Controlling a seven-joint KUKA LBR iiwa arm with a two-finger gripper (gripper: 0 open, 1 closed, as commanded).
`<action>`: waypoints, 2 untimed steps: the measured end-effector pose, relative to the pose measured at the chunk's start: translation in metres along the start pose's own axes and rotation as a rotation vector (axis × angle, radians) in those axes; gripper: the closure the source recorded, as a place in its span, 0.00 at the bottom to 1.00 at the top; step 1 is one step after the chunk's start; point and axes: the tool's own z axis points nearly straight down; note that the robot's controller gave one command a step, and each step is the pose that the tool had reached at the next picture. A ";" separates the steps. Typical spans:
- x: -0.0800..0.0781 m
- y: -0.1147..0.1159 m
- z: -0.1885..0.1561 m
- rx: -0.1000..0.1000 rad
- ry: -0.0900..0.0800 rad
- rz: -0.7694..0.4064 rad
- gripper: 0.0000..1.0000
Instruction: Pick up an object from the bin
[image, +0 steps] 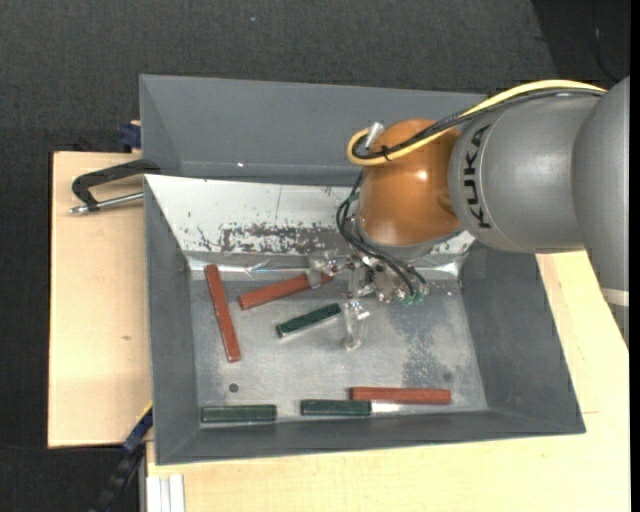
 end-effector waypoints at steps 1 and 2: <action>-0.015 0.030 0.023 -0.002 -0.002 0.124 1.00; -0.015 0.030 0.023 -0.002 -0.002 0.124 1.00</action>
Offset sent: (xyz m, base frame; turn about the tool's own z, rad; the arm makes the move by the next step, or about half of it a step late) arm 0.0000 0.0000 0.0000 0.0000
